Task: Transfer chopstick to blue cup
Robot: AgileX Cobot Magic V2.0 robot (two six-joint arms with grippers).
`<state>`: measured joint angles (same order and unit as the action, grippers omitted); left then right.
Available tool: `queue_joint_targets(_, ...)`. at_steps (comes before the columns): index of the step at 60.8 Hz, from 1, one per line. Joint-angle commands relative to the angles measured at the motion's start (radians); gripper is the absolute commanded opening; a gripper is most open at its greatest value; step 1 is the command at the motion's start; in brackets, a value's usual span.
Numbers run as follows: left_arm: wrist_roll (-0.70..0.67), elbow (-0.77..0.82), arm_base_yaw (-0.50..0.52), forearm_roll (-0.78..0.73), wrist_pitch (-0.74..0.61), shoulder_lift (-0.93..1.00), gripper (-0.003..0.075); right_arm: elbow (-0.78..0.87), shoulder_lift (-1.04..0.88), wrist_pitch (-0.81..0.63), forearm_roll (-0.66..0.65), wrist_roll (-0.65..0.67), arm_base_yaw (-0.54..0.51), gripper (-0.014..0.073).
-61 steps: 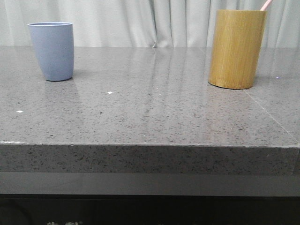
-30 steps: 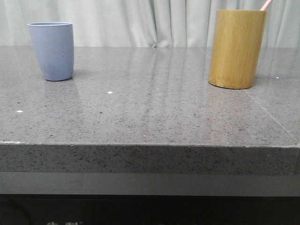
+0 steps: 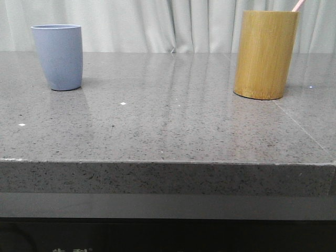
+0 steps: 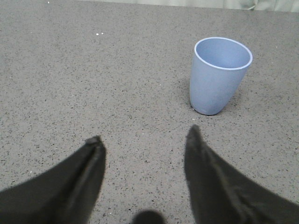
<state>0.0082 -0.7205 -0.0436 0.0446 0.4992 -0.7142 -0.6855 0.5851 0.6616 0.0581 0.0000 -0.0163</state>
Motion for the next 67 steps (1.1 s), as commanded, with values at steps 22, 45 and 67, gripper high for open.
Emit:
queue_joint_targets(22, 0.056, -0.314, -0.107, 0.002, 0.078, -0.244, 0.0448, -0.034, 0.008, -0.067, 0.012, -0.011, -0.005, 0.0561)
queue_joint_targets(45, 0.062, -0.719, -0.157, 0.001, 0.352, -0.636, 0.0374, -0.034, 0.008, -0.067, 0.012, -0.011, -0.005, 0.0561)
queue_joint_targets(67, 0.062, -1.036, -0.157, 0.0, 0.478, -0.953, 0.0333, -0.034, 0.008, -0.065, 0.012, -0.011, -0.005, 0.0561)
